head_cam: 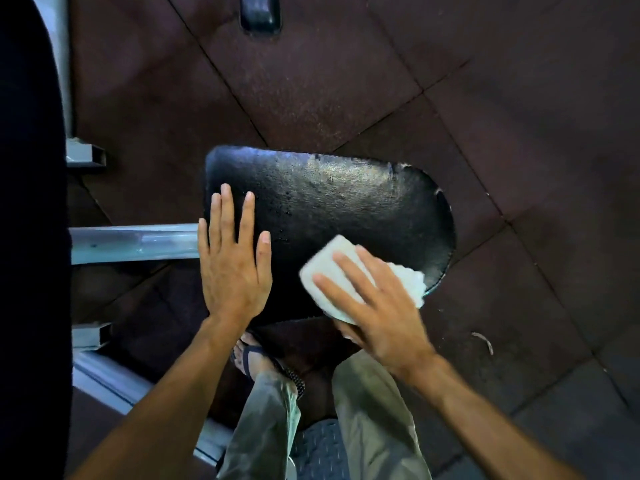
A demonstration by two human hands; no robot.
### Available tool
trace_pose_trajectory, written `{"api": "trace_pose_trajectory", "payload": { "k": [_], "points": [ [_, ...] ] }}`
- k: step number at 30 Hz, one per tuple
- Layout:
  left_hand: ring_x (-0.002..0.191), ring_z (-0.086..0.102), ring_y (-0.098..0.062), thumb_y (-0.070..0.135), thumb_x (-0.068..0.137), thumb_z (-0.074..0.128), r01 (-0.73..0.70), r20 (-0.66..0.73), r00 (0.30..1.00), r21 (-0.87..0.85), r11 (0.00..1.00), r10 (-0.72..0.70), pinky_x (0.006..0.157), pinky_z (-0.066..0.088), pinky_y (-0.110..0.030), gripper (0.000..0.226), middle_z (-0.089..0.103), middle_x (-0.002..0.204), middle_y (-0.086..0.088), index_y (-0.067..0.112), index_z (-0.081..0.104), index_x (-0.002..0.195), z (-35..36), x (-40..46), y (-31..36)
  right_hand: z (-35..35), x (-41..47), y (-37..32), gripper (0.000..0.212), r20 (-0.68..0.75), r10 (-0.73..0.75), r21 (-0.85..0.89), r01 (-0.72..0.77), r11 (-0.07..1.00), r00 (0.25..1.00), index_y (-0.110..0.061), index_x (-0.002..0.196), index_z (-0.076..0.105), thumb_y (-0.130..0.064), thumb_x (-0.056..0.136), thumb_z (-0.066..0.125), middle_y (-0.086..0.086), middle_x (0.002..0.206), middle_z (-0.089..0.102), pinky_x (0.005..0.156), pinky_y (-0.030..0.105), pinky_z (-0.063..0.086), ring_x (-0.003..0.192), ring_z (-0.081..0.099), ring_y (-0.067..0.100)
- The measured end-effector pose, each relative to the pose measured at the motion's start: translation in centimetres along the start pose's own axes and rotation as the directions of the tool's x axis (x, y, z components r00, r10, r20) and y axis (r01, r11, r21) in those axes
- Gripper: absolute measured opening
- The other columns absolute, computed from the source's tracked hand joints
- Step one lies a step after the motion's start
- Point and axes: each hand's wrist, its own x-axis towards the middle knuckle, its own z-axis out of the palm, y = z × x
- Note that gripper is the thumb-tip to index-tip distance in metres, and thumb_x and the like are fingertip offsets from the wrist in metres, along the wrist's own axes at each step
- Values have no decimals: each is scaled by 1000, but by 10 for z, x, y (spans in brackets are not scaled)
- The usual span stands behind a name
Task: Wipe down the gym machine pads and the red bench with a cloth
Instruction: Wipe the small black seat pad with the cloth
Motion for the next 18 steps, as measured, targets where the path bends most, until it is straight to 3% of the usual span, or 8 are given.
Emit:
{"api": "trace_pose_trajectory", "payload": {
  "k": [2,5,8,10,11,14,16,18],
  "points": [
    [154,2,-20,40,103,24,5,-2,1000,3,1000,-5,126,11,-46,57,4,166,-5,22,15,156,1,0,1,-14,-14,34,59,25,-19,-28,20,999,999,-32,151,33,-43,95,49,9,159,33,113,55,33,146,29,39],
    [154,2,-21,41,104,23,7,-6,1000,28,1000,-6,126,11,-46,57,3,166,-6,22,13,157,3,-1,1,-18,32,62,54,-147,162,-47,-170,984,976,-25,145,43,-42,95,52,16,150,44,113,56,35,141,37,42],
    [154,2,-20,41,104,22,1,-8,1000,30,1000,-1,126,11,-45,56,4,166,-6,23,13,157,4,-1,1,3,106,42,49,-366,476,38,-499,866,800,-19,136,59,-45,95,59,18,140,56,110,53,42,134,48,44],
    [154,2,-20,40,104,22,0,-5,1000,40,999,0,126,12,-45,56,4,166,-6,23,12,157,4,-2,-1,16,127,3,50,-399,571,115,-579,807,717,-21,137,59,-46,94,61,16,142,55,109,54,42,135,46,45],
    [154,2,-20,40,104,22,-2,-3,1000,43,999,2,126,12,-45,56,4,166,-6,23,12,157,4,-1,-1,21,122,-18,50,-381,554,107,-559,822,740,-22,140,57,-45,95,60,15,145,53,110,54,42,138,44,44],
    [154,3,-20,38,104,24,-3,-4,1000,29,1000,3,126,12,-45,56,5,166,-5,23,13,156,3,0,-2,18,65,-46,53,-209,334,62,-328,943,919,-26,147,48,-43,98,57,12,154,44,112,52,39,143,36,41],
    [154,3,-19,39,104,25,7,-3,1000,15,1000,-7,126,11,-45,56,4,166,-5,24,13,156,2,0,-1,10,26,-30,55,-139,261,59,-255,965,955,-29,149,43,-45,98,54,9,157,39,112,52,39,146,33,39],
    [154,2,-19,39,104,26,12,4,1000,11,1000,-12,126,11,-45,56,3,166,-4,23,13,156,3,-1,0,2,7,-5,56,-121,325,65,-319,946,938,-29,149,41,-46,96,54,9,158,38,113,53,39,147,31,38]
  ]
}}
